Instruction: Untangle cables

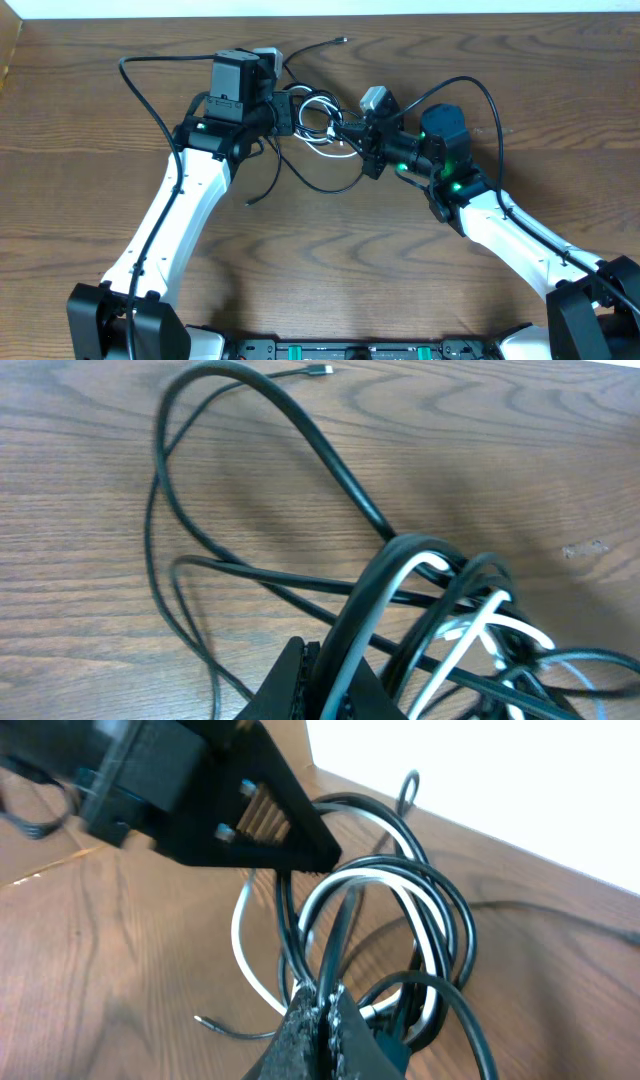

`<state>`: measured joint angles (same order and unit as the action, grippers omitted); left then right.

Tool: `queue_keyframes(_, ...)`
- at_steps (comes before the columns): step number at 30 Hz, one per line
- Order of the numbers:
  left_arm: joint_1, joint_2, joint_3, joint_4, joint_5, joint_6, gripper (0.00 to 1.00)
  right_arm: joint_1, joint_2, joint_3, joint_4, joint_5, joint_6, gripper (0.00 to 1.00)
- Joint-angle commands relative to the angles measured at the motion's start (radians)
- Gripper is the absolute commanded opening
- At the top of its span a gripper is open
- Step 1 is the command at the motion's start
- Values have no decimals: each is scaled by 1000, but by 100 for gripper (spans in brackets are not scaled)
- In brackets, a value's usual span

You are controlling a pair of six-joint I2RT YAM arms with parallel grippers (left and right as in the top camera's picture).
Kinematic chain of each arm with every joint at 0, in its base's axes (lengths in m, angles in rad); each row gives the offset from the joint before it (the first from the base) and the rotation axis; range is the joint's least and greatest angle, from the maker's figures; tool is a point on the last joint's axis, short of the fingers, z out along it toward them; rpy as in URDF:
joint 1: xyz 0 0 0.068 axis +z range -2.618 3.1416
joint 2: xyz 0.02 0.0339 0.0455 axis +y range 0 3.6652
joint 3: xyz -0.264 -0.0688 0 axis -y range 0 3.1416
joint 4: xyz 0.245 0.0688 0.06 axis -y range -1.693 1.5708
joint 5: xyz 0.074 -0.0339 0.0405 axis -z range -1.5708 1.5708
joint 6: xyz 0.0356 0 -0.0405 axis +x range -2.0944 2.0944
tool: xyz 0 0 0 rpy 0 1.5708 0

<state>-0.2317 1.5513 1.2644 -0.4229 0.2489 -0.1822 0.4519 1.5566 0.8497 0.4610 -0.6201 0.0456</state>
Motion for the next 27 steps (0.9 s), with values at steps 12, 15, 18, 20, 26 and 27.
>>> queue_keyframes(12,218,3,2,-138,-67,5,8,-156,-16,6,516,-279,412,1)
queue_keyframes(15,264,3,2,-151,-67,5,8,-215,-16,6,597,-328,494,1)
queue_keyframes(18,301,3,2,-164,-67,6,8,-276,-16,6,621,-366,564,1)
queue_keyframes(20,322,3,2,-170,-67,5,7,-319,-16,6,620,-396,614,1)
queue_keyframes(26,332,3,2,-175,16,11,7,-386,-16,6,619,-495,657,1)
queue_keyframes(27,332,3,2,-169,62,20,7,-385,-16,6,607,-520,657,1)
